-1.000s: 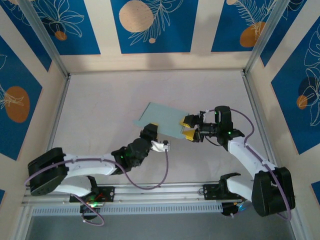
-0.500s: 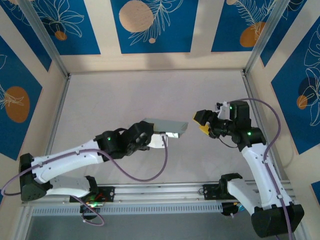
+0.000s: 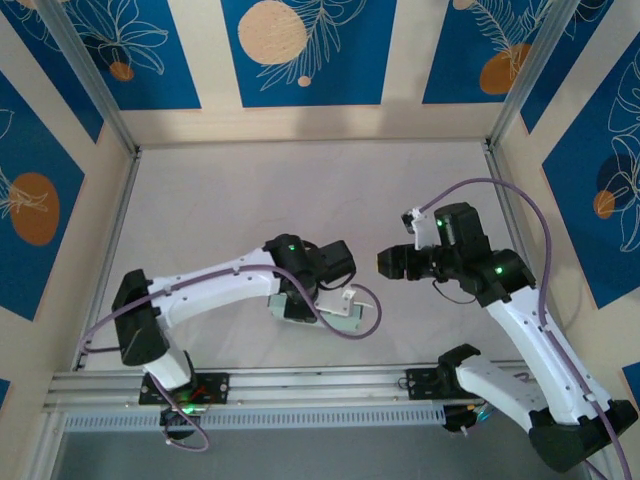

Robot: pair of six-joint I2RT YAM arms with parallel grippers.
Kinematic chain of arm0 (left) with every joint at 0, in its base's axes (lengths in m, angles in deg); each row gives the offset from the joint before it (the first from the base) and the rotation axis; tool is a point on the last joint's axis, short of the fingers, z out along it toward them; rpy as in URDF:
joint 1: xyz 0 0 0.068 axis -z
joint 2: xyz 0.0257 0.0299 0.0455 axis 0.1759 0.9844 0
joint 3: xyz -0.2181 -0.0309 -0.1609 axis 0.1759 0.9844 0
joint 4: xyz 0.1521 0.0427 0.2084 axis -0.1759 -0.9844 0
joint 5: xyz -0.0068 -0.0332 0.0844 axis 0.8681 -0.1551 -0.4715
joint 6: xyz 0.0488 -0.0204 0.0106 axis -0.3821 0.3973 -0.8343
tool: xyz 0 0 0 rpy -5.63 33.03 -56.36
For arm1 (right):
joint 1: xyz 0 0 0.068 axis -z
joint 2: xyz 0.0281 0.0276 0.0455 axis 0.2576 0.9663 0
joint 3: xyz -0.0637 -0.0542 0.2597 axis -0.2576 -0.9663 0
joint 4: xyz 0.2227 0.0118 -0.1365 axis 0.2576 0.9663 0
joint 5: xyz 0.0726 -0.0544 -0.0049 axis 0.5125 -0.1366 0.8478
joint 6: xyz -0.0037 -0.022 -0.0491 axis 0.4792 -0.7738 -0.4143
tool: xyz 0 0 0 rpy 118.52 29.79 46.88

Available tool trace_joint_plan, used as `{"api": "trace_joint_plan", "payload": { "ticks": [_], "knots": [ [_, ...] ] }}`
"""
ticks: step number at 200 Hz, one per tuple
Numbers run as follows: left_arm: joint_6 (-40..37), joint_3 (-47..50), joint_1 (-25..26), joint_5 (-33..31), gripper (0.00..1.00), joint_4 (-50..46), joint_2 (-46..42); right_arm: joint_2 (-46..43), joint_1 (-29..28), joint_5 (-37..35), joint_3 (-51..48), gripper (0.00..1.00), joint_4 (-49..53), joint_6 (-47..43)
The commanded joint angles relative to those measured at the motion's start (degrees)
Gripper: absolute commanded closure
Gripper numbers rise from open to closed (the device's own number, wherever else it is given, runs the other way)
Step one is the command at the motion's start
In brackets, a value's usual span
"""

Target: Fold the paper box

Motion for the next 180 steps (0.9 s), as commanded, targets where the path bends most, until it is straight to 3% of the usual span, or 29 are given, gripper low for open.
{"api": "trace_joint_plan", "payload": {
  "ticks": [1,27,108,126,151,180],
  "knots": [
    [-0.2,-1.7,-1.2,4.4,0.65,-1.9,2.3,1.3,-0.4,-0.2,0.2,0.45,1.5,-4.5],
    [0.0,1.5,-1.7,1.9,0.58,4.1,2.4,0.8,-0.4,0.8,-2.3,0.46,-0.6,-2.3],
    [2.7,22.1,0.2,-13.8,0.58,30.6,-10.7,1.1,-0.5,4.7,-6.5,0.54,-5.4,4.8],
    [2.3,24.0,0.2,-12.4,0.58,33.0,-13.4,2.2,-0.8,8.1,-7.0,0.51,-6.7,4.8],
    [1.3,22.6,-1.1,-10.2,0.54,32.1,-12.0,2.5,-1.7,4.2,-7.2,0.47,-7.1,1.6],
    [2.0,18.1,-4.8,0.3,0.57,27.4,-8.7,1.0,-4.0,-3.7,-6.8,0.47,-7.6,-14.1]
  ]
}}
